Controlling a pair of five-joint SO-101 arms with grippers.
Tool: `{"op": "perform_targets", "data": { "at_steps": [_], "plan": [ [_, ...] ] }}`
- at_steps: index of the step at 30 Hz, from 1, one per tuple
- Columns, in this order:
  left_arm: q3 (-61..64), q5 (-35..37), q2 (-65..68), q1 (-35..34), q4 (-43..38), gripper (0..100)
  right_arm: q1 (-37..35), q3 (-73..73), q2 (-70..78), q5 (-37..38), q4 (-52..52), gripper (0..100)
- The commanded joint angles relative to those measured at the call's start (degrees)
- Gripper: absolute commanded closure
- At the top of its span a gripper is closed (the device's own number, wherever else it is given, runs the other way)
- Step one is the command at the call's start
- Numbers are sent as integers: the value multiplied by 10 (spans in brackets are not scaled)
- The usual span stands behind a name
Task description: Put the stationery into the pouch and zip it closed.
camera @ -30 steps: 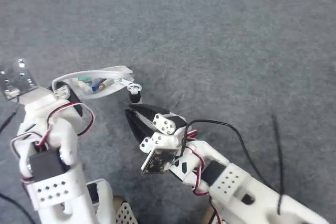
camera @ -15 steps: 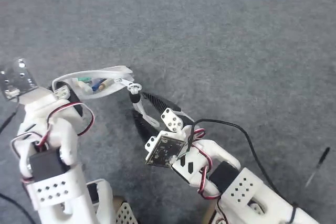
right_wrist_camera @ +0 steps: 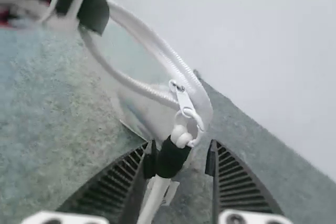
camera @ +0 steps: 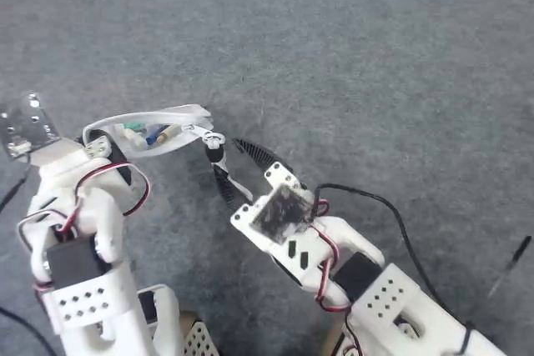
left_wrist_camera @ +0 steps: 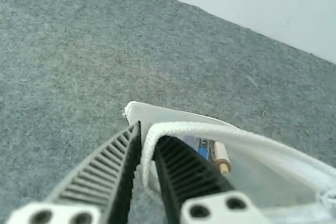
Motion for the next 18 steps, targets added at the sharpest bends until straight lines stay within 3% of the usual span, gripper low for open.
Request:
{"op": "perform_targets", "data": {
  "at_steps": [1, 18],
  "plan": [
    [-10, 5, -18, -2, -23, 984, 9, -69, 68, -49, -3, 839],
    [-10, 5, -18, -2, -23, 984, 16, -100, 261, -74, -182, 842]
  ]
}}
